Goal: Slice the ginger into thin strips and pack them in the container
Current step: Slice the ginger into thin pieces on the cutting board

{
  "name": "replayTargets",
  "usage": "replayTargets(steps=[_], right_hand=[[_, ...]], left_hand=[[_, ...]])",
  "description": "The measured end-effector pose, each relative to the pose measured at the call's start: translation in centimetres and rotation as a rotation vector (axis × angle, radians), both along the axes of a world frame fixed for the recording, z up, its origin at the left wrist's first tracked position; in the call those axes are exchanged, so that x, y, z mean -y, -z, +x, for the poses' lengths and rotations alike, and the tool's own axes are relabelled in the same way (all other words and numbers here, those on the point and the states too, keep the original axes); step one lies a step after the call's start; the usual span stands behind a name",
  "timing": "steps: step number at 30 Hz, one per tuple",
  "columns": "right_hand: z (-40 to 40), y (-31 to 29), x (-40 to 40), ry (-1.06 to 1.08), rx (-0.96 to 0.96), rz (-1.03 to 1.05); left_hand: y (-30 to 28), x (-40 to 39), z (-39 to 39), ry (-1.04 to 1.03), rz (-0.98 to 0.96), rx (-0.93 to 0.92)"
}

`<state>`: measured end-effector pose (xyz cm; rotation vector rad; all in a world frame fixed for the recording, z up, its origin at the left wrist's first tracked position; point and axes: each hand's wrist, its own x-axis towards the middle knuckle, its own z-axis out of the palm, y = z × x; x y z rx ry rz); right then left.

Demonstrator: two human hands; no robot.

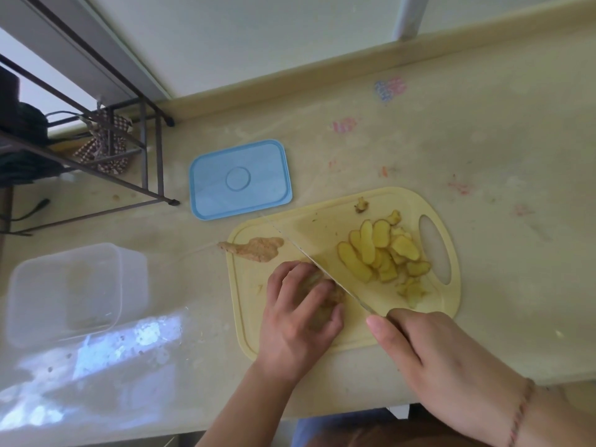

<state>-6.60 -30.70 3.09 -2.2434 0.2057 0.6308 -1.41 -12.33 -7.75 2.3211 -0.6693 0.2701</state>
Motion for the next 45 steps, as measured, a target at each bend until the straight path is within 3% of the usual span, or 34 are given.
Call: replayTargets(steps=[21,30,45], right_hand=[[1.0,0.2,-0.7,-0.032,-0.056,-0.04],[3.0,3.8,-2.3,-0.029,0.059,0.002],[0.8,-0.2,-0.2,0.029,-0.008,0.031]], left_hand=[[0.1,0.0,0.2,0.006,-0.019,-0.004],[0.1,-0.1,0.2,0.02,-0.002,0.01],[0.2,-0.1,-0.1,-0.013,-0.018,0.001]])
